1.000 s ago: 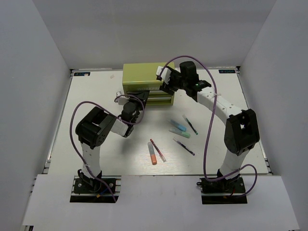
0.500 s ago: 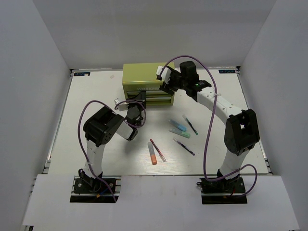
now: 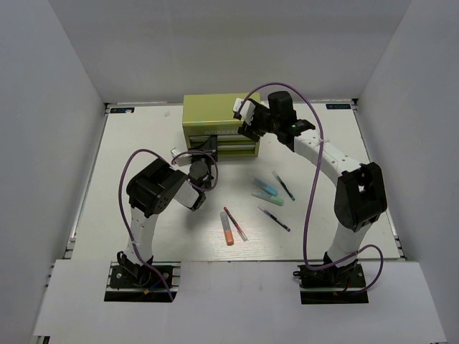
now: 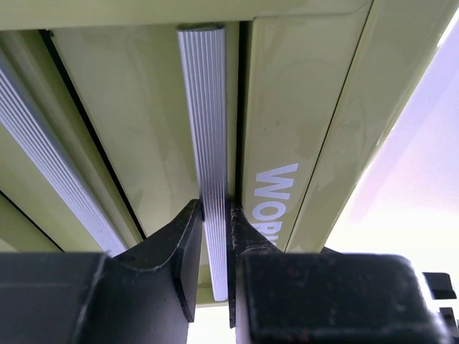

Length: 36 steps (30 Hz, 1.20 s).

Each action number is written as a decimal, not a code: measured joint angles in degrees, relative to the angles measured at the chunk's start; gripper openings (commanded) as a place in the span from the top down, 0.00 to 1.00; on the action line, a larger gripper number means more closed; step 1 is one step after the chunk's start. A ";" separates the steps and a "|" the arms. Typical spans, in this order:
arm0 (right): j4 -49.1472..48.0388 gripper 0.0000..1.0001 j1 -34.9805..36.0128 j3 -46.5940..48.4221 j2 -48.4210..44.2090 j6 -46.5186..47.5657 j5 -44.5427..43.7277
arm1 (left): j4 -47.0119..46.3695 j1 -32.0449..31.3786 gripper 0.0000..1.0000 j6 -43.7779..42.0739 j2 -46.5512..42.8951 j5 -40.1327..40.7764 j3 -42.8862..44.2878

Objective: Sort the stationery into containers
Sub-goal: Open the drawer in the storage box.

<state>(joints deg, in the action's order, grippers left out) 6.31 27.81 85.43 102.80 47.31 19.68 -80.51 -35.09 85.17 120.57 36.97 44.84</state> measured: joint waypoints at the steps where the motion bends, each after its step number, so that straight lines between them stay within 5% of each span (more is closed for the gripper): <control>1: 0.00 0.29 0.00 0.00 0.00 0.00 0.00 | -0.26 0.02 1.00 -0.02 0.00 -0.15 -0.17; 33: 2.97 0.21 0.44 3.34 1.53 -2.58 -5.03 | -2.89 -4.52 1.00 -4.42 -12.39 -3.85 -19.32; 34: 2.99 0.18 0.44 3.34 1.53 -2.69 -5.01 | -2.43 -4.55 0.97 -4.68 -12.94 -3.93 -19.61; 35: 3.02 0.16 0.44 3.34 1.53 -2.75 -5.01 | -1.99 -4.52 0.79 -4.92 -13.31 -4.02 -19.74; 36: 3.10 0.14 0.44 3.34 1.53 -2.86 -4.92 | -1.73 -4.55 0.74 -5.14 -13.51 -4.11 -19.85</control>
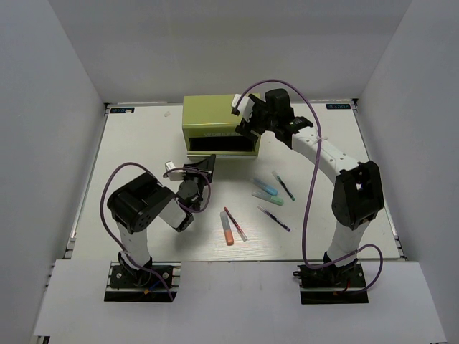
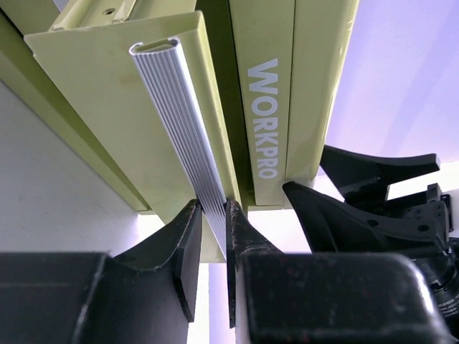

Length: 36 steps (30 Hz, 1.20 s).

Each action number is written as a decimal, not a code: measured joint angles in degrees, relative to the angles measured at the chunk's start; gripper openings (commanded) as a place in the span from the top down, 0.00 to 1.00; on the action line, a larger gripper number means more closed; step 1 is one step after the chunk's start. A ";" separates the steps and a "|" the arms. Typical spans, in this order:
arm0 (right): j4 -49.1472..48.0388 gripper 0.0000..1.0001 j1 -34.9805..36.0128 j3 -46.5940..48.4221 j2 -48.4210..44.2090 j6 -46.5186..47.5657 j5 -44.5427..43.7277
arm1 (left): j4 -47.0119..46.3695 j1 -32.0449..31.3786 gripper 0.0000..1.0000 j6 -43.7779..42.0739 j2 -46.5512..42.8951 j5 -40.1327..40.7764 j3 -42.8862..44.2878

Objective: Sort the stationery into containers
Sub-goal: Open the drawer in the storage box, then pick up the pen from the center of the board.

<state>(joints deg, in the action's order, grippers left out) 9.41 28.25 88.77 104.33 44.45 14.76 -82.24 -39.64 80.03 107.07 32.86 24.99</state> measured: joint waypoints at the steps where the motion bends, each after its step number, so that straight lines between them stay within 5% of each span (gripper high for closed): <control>1: 0.11 0.13 0.00 0.00 0.00 -0.07 0.17 | 0.28 -0.02 0.68 -0.17 -0.24 -0.09 -0.07; 3: 0.26 0.11 0.00 -0.09 -0.17 -0.20 0.59 | 0.96 -0.02 0.50 -0.92 -0.74 -0.07 -0.15; 5: 0.57 0.11 -0.07 -0.74 -0.76 -0.33 1.22 | 2.12 -0.07 0.43 -1.70 -1.79 0.17 -1.07; 18: 2.89 0.12 -0.50 -14.08 -15.82 0.96 5.86 | 9.05 -0.24 0.36 -5.70 -19.96 -2.47 -7.06; 21: 4.37 0.28 -0.74 -19.45 -22.10 2.91 7.82 | 22.51 -0.24 0.36 -7.89 -30.03 -5.86 -7.19; 23: 5.25 0.53 -1.14 -24.41 -27.06 4.11 9.46 | 35.89 -0.26 0.40 -9.88 -37.70 -8.11 -5.18; 26: 7.67 0.71 -1.49 -30.29 -32.26 5.22 11.43 | 54.97 -0.26 0.40 -13.31 -45.18 -11.56 -0.13; 28: 8.74 0.71 -1.75 -33.27 -33.29 5.11 12.17 | 65.07 -0.26 0.40 -14.95 -48.59 -13.42 2.36; 32: 9.57 0.50 -2.45 -37.79 -31.76 3.08 12.59 | 81.55 -0.26 0.21 -17.46 -51.39 -16.24 5.84; 36: 9.16 0.45 -2.80 -39.21 -27.65 0.52 12.07 | 93.44 -0.26 0.20 -19.23 -48.57 -18.21 9.88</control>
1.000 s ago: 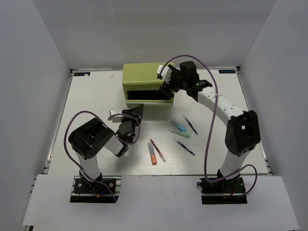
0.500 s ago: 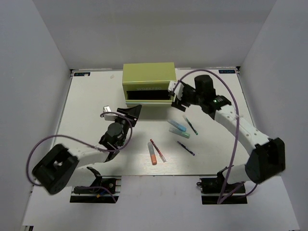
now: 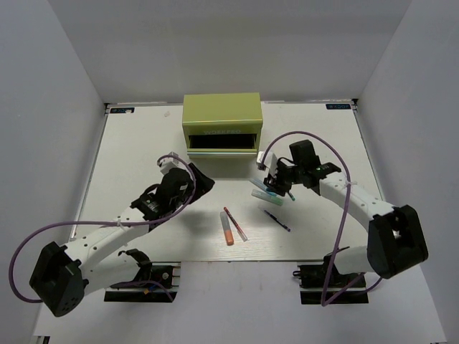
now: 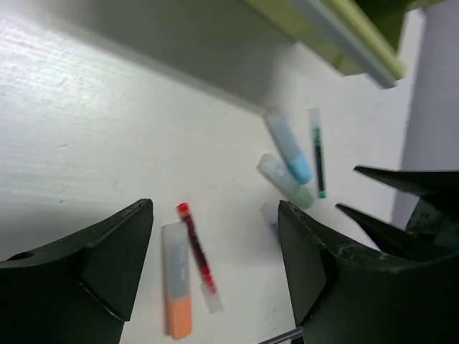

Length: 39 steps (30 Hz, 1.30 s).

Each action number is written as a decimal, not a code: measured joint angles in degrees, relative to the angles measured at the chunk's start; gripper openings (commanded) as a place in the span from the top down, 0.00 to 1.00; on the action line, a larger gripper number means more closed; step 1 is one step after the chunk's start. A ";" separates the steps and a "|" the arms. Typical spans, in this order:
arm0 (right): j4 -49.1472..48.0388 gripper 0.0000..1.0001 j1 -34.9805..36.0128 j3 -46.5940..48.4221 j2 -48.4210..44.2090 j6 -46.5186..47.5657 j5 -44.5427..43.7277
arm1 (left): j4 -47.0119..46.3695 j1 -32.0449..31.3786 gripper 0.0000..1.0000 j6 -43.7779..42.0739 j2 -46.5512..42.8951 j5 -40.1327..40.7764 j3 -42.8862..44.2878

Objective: Sort the stationery into containers
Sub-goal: Pick up the pen from the center of the board.

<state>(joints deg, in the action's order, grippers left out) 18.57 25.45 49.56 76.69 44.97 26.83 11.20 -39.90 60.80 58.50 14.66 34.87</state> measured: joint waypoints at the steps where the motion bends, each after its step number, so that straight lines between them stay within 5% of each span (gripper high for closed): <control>1: -0.87 0.45 -0.07 0.00 1.51 -0.79 -0.33 | 2.08 0.02 0.18 -0.39 0.90 -0.37 0.94; 20: -13.29 0.46 -0.22 1.46 20.33 -10.14 -9.07 | 12.59 -0.46 0.14 -2.71 3.67 -3.39 5.46; 30: -13.22 0.87 -0.28 2.34 21.53 -9.16 -6.71 | 12.79 -1.44 0.13 -2.27 3.85 -3.58 5.46; 39: -1.73 0.91 -0.42 1.73 10.32 -0.63 0.02 | 12.81 -2.34 0.13 -2.27 5.07 -4.42 5.46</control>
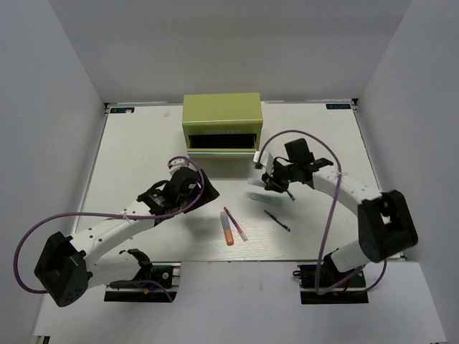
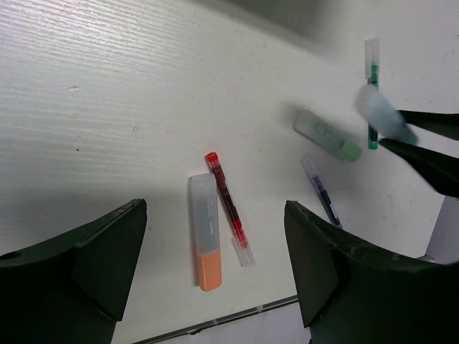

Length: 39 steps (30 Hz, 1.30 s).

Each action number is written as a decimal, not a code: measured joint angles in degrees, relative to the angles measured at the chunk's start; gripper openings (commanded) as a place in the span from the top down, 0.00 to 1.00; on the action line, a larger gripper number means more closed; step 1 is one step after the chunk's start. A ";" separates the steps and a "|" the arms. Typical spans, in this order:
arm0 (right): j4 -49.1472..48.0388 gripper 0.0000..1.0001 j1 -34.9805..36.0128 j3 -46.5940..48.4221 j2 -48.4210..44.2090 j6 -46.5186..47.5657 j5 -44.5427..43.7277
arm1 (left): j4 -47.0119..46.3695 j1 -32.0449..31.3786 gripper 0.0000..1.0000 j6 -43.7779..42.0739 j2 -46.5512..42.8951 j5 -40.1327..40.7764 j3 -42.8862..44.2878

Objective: Sort the stationery into containers
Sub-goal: Pick up the pen from the center of the board, then place the pen in the drawer.

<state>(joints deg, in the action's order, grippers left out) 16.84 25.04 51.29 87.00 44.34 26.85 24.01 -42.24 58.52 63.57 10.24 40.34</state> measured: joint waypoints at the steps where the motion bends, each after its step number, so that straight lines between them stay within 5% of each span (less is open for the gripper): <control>1: 1.25 0.91 0.00 0.63 -2.23 1.20 1.11 | 0.02 -0.13 0.13 0.00 0.22 -0.17 0.00; 10: 5.70 0.85 1.46 19.30 -4.68 5.60 8.57 | 3.45 -1.62 0.13 -1.95 7.89 -1.40 2.54; 19: 2.95 0.81 4.24 35.36 11.72 3.45 4.98 | 7.08 -4.55 0.13 -4.15 10.84 -1.86 4.61; 22: 2.71 0.66 4.79 38.38 16.61 3.08 3.21 | 7.96 -5.64 0.13 -4.50 11.17 -1.81 5.42; 24: 2.71 0.47 5.11 39.87 19.06 2.86 2.12 | 8.48 -6.45 0.13 -4.57 11.63 -1.79 6.19; 27: 2.82 0.39 5.42 40.33 20.31 2.67 0.72 | 8.57 -7.74 0.13 -4.68 12.74 -1.68 6.78; 32: 2.67 0.39 5.62 40.50 20.28 1.31 0.09 | 8.81 -9.35 0.13 -4.46 15.43 -1.60 7.10; 39: 2.25 0.56 5.07 36.48 13.55 -3.96 0.33 | 9.57 -11.58 0.22 -4.00 21.24 -0.74 10.58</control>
<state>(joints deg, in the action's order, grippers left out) 19.09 30.11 87.77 100.55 40.38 27.18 33.58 -53.82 54.52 84.82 9.50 50.92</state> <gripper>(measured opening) 0.450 0.824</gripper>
